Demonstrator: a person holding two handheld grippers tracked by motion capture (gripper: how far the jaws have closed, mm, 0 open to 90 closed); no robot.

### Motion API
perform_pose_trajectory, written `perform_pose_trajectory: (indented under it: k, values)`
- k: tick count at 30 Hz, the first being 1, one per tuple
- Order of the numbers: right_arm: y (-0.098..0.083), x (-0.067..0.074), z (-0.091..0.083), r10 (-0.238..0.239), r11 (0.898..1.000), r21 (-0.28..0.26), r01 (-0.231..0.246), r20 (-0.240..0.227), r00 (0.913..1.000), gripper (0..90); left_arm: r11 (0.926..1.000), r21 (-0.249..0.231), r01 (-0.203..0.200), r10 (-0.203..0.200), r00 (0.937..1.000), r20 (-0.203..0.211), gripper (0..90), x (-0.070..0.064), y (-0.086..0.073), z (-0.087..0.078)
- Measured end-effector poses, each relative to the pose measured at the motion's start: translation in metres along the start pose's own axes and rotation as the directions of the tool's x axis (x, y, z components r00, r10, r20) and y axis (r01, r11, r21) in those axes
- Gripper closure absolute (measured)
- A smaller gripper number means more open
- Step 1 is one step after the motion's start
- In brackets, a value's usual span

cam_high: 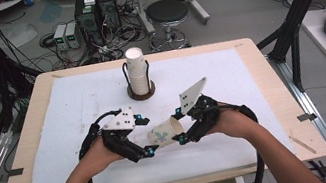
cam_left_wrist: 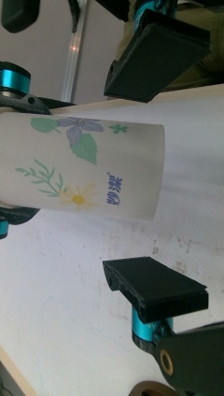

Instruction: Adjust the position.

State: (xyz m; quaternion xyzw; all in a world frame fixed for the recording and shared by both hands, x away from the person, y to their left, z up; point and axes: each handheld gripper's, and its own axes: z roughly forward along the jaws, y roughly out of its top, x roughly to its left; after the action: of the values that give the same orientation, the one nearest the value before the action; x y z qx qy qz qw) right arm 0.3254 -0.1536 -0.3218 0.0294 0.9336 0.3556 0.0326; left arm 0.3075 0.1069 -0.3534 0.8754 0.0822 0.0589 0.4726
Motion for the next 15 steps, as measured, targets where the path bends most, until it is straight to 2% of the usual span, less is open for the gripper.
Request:
perform_pose_trajectory:
  k: [8,13,15]
  values:
    - [0.014,0.004,0.008,-0.061,0.991,0.116,0.060,0.007,0.9981,35.3,0.9990,0.043,-0.011,0.011,0.9999,0.012,14.8,-0.002,0.002,0.009]
    - [0.021,0.005,0.010,-0.082,0.986,0.143,0.080,0.005,0.9967,35.3,0.9962,0.083,-0.026,0.025,0.9995,0.022,16.2,-0.003,0.002,0.015]
    - [0.024,0.006,0.011,-0.090,0.983,0.158,0.089,0.004,0.9959,35.3,0.9959,0.085,-0.029,0.027,0.9993,0.026,16.6,-0.003,0.002,0.016]
